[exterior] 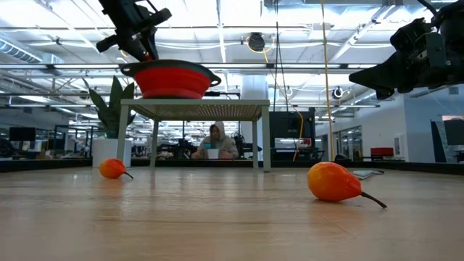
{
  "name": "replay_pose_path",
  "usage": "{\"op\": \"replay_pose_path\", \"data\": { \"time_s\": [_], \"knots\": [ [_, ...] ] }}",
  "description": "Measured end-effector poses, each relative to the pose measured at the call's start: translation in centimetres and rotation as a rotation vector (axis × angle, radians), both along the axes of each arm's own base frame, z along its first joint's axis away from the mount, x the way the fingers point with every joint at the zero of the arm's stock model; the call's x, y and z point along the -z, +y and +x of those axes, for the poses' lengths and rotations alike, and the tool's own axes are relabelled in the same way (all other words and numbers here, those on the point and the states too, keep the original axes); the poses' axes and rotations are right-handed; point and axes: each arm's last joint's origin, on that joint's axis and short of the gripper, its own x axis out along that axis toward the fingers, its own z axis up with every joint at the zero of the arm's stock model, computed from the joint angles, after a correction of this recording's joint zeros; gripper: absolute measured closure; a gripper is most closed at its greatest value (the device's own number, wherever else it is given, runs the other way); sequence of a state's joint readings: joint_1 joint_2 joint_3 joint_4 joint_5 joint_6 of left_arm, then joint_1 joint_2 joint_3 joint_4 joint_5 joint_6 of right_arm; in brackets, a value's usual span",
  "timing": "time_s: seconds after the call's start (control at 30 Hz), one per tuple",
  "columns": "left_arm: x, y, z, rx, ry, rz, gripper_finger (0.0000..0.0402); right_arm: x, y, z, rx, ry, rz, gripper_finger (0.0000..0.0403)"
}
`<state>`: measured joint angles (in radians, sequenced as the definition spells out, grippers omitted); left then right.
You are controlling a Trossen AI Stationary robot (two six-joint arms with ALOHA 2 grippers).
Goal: Pick & Place Fruit
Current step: Put the pear into the red strainer bowl on the shelf
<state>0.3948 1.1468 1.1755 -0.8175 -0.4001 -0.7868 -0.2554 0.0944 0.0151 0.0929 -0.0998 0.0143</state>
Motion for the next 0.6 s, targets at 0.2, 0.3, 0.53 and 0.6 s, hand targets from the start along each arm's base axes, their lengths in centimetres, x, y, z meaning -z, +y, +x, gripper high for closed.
{"op": "replay_pose_path", "data": {
  "time_s": [0.2, 0.3, 0.53, 0.6],
  "knots": [
    [0.8, 1.0, 0.5, -0.019, 0.033, -0.020, 0.0314, 0.0, 0.0, 0.0, -0.001, 0.000, 0.000, 0.0403],
    [1.0, 1.4, 0.6, -0.026, 0.045, -0.020, 0.0314, 0.0, 0.0, 0.0, 0.000, 0.000, 0.000, 0.0403],
    [1.0, 1.9, 0.3, -0.044, 0.049, -0.018, 0.0313, 0.0, 0.0, 0.0, -0.001, 0.000, 0.000, 0.0403],
    [1.0, 2.0, 0.3, -0.038, 0.048, -0.024, 0.0313, 0.0, 0.0, 0.0, 0.000, 0.000, 0.000, 0.0403]
  ]
}}
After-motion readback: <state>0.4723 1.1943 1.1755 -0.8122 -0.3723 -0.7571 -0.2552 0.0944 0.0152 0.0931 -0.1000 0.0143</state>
